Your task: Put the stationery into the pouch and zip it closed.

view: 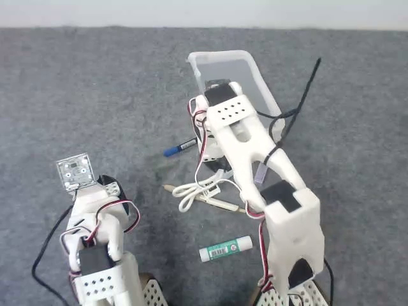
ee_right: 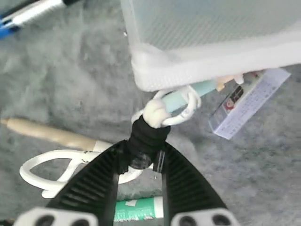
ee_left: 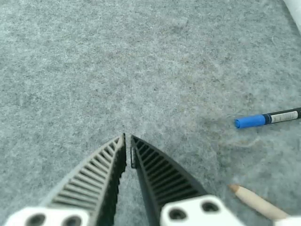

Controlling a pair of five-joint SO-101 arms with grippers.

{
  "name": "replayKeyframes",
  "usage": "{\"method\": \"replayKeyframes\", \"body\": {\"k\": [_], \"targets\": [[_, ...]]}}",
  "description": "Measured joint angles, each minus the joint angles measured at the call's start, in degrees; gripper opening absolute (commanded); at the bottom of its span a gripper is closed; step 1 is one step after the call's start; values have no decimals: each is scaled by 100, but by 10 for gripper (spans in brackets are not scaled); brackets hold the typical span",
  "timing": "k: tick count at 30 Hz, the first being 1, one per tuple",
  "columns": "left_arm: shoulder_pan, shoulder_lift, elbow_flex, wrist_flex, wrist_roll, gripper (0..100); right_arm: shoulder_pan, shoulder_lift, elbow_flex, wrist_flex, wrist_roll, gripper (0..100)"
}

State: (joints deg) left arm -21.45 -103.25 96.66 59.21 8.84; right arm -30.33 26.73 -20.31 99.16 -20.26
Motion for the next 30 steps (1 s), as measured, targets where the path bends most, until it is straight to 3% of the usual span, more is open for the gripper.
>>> {"method": "replayKeyframes", "body": {"k": [9,17,22,28,30], "targets": [[0,0,0,9,0,12,-18,-1204,879,70,1152,6],[0,0,-53,334,0,12,-220,-2743,1978,-79,1407,6],[0,0,-554,536,-26,12,-255,-3385,2673,-615,2321,6],[0,0,-1459,563,-730,17,-255,-4062,2769,-721,2752,6],[18,0,-1662,563,-993,62,-255,-4237,2857,-818,2769,6]]}}
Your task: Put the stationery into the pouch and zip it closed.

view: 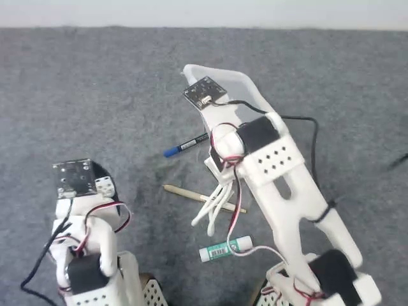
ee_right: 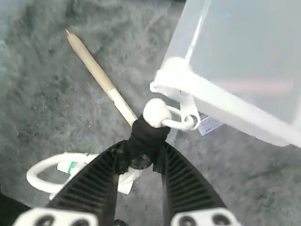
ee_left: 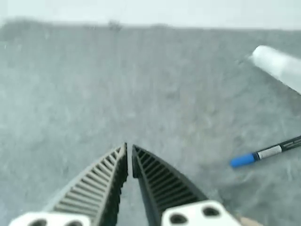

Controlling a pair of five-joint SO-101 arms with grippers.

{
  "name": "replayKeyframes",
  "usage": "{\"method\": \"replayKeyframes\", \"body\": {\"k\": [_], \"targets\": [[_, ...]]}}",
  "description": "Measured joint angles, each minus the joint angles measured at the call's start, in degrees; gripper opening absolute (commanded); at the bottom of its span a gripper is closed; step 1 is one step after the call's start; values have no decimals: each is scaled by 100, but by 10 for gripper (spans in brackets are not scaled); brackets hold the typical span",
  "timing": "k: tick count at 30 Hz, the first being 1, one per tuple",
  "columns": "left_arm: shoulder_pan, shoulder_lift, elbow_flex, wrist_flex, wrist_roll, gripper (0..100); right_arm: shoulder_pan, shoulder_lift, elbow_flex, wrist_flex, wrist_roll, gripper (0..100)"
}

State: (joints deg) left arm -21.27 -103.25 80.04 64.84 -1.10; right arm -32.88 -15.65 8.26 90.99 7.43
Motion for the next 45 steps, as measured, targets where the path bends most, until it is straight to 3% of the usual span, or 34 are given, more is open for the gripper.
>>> {"method": "replayKeyframes", "body": {"k": [5,15,27,35,45], "targets": [[686,0,-290,70,-88,219,0,-466,571,-545,35,6],[2048,0,-299,193,615,299,0,-1846,1899,-1556,88,6],[3411,0,-510,246,1020,309,0,-3244,2734,-1679,695,6],[3648,0,-510,246,1371,309,-18,-3279,2796,-1679,958,6],[3648,0,-308,88,1618,309,-607,-3279,2796,-1670,967,6]]}}
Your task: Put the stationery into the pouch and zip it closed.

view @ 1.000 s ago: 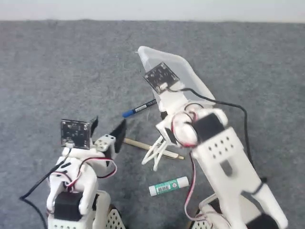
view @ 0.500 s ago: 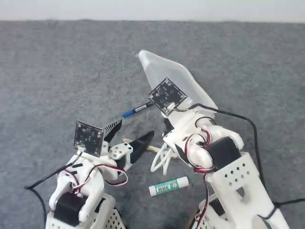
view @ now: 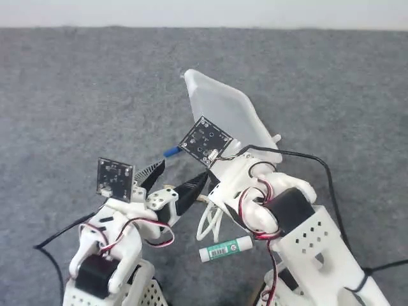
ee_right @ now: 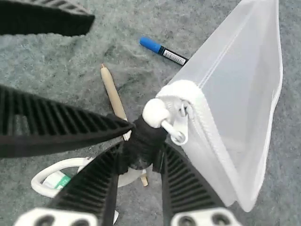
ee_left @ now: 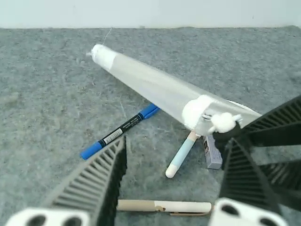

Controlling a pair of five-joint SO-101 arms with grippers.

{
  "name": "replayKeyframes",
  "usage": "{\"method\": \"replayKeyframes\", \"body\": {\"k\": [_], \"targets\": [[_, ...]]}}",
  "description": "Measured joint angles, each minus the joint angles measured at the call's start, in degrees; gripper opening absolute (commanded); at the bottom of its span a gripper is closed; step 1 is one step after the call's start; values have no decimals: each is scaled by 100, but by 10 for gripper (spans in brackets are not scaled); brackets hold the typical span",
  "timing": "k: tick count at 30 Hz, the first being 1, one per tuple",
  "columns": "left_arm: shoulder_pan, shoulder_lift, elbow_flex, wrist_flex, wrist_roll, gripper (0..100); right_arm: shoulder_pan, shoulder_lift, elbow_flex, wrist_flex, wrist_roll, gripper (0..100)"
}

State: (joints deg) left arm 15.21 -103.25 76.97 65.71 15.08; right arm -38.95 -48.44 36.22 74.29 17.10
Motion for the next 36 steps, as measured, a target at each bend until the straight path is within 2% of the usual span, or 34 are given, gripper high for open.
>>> {"method": "replayKeyframes", "body": {"k": [6,11,18,24,36], "targets": [[0,0,325,-334,18,306,18,0,0,0,-105,6],[-536,0,334,-334,18,306,-9,-273,158,0,-114,6],[-325,0,334,-334,18,306,-26,-1143,475,0,-114,6],[-88,0,334,-334,18,306,-26,-1231,510,0,-114,6],[-79,0,334,-527,237,306,-53,-1248,897,-141,-114,6]]}}
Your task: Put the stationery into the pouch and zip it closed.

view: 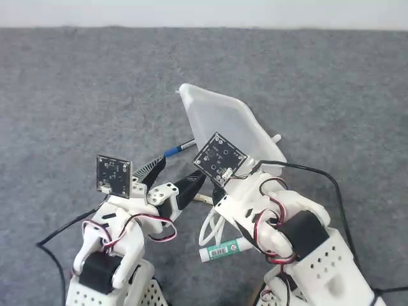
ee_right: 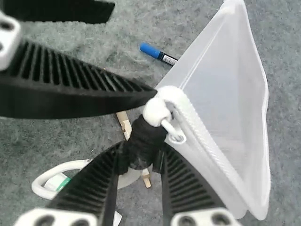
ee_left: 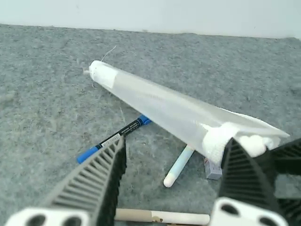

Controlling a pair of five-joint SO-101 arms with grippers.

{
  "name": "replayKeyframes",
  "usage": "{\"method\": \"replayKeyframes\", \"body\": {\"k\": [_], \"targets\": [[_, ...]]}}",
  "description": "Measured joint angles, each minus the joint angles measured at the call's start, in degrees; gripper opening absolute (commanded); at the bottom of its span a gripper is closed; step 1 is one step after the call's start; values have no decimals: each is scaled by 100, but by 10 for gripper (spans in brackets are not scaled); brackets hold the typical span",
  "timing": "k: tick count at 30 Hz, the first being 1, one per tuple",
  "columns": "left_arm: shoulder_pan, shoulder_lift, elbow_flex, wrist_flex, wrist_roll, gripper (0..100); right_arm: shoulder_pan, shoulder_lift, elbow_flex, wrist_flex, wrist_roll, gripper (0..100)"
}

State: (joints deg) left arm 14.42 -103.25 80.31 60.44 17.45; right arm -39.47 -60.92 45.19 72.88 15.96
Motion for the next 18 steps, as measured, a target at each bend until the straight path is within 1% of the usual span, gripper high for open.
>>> {"method": "replayKeyframes", "body": {"k": [6,11,18], "targets": [[18,0,114,-167,0,306,-334,-18,0,0,-9,6],[246,0,193,-220,44,306,-369,-18,9,9,-9,6],[352,-9,62,167,53,306,-369,-18,18,18,-9,6]]}}
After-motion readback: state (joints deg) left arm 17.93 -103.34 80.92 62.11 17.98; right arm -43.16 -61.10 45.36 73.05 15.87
